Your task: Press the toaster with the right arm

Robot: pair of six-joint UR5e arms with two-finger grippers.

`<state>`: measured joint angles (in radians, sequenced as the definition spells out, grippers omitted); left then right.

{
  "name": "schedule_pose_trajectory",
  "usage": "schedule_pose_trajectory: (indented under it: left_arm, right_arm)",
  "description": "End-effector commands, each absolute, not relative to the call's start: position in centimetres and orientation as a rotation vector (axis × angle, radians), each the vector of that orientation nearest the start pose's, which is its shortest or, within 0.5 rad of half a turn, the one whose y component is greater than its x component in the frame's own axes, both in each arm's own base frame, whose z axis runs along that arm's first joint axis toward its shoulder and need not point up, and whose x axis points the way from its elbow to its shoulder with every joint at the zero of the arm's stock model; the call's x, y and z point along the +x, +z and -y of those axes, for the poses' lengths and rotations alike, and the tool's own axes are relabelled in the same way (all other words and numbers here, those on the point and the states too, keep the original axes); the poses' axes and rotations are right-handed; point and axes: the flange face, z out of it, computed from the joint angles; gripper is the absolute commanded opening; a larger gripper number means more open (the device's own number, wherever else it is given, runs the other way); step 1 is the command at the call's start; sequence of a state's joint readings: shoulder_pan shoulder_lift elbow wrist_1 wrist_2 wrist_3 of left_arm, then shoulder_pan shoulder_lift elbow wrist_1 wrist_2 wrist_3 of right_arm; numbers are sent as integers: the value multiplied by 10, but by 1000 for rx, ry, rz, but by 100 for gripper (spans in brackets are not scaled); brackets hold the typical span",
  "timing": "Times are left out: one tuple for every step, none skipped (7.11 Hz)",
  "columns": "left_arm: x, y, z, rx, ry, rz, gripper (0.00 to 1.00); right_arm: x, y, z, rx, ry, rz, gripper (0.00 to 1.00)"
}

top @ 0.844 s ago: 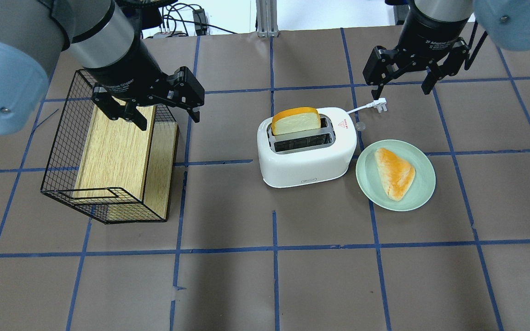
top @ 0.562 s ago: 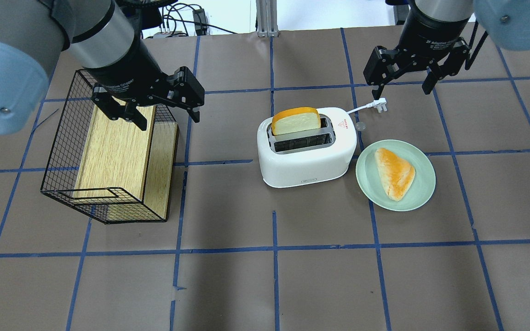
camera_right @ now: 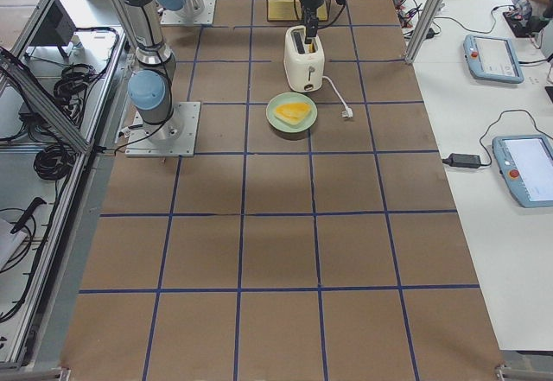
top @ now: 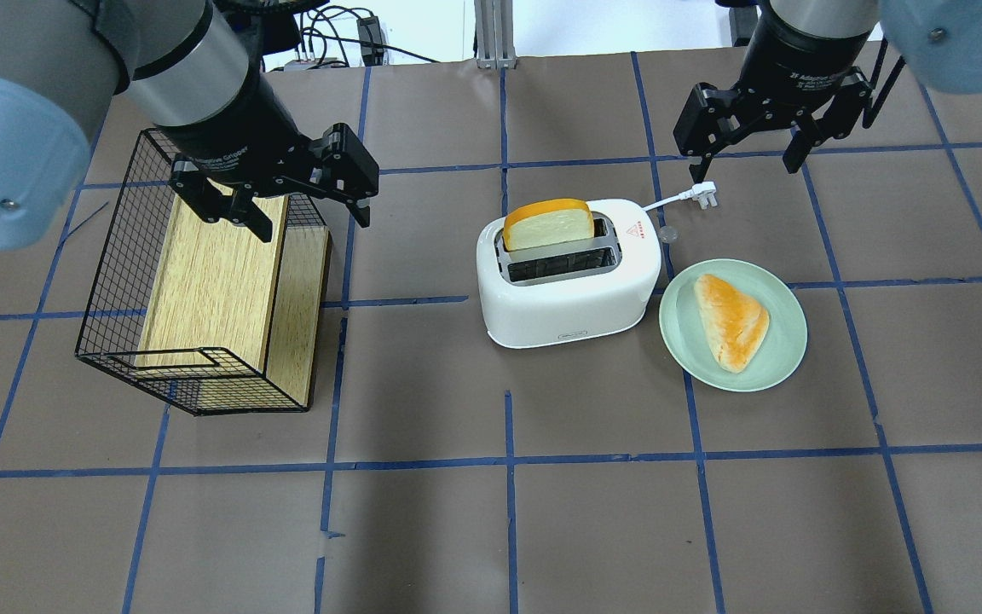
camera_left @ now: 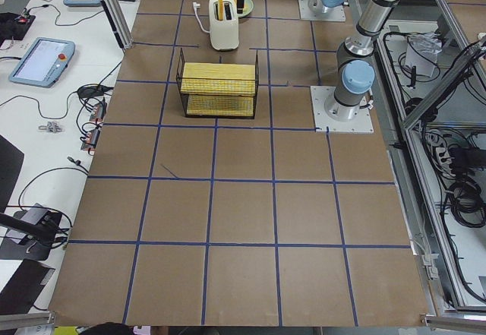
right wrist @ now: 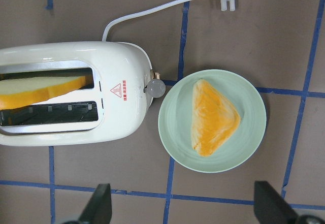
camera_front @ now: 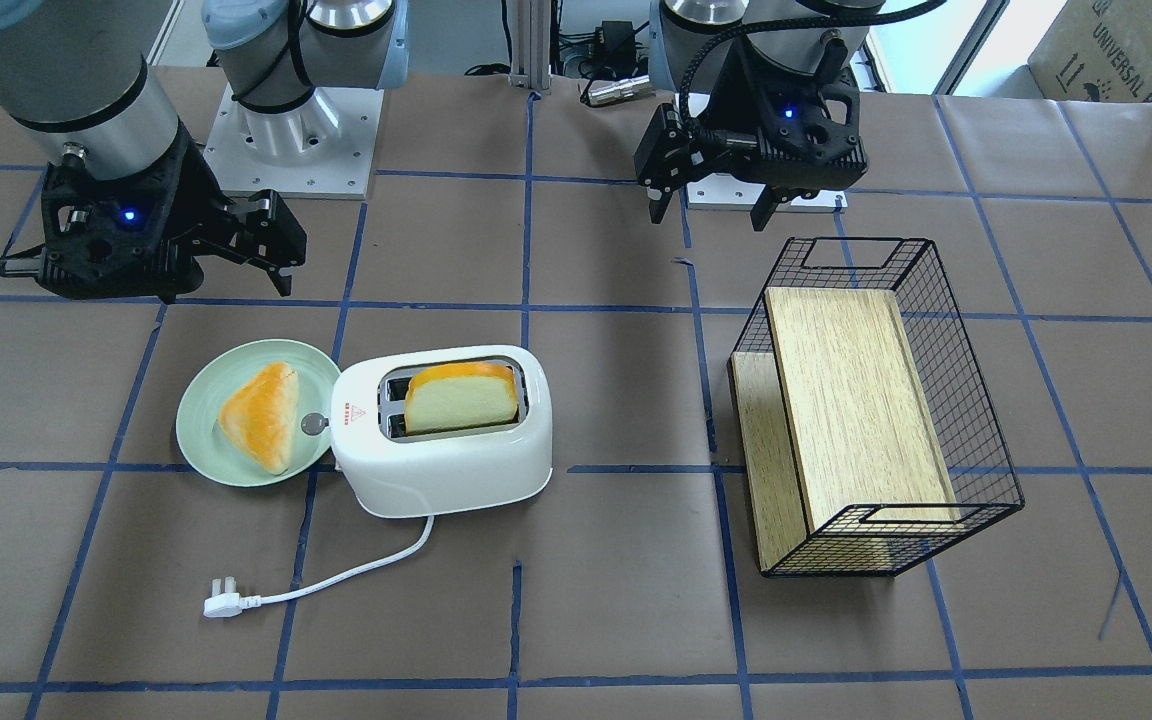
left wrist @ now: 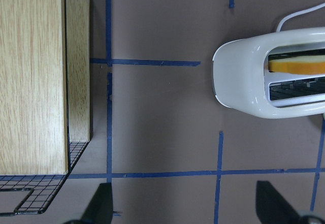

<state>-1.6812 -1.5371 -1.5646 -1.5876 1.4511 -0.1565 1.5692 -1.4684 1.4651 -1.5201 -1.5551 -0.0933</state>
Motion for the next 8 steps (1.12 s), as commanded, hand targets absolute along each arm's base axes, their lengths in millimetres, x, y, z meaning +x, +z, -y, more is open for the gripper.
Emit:
schedule_pose_trajectory:
  left_arm:
    - [-197,506,461,-73,-11,-3262,100]
    - [-197,506,461,-73,-11,-3262,100]
    - [-197,506,461,-73,-11,-3262,100]
    - [-197,506,461,-73,-11,-3262,100]
    - [-197,506,461,-73,-11,-3262,100]
    - [-197,506,461,-73,-11,-3262,100]
    - [-197,506,461,-73,-11,-3262,100]
    - [-197,506,461,-73,-11,-3262,100]
  right_arm:
    - [134,483,530,-141,70,-3117,100]
    - [134,483,530,-141,71,-3119,100]
    - [134,483,530,-143,71,-3118,100]
    - [134,480,530,-145,90,-3119,100]
    - [134,482,531,-143,78,-3118,100]
    - [134,482,532,-148,73,-3118,100]
    - [132,479,533,-160,80,-3118,100]
    - [132,481,533,-204,73,-3106,100]
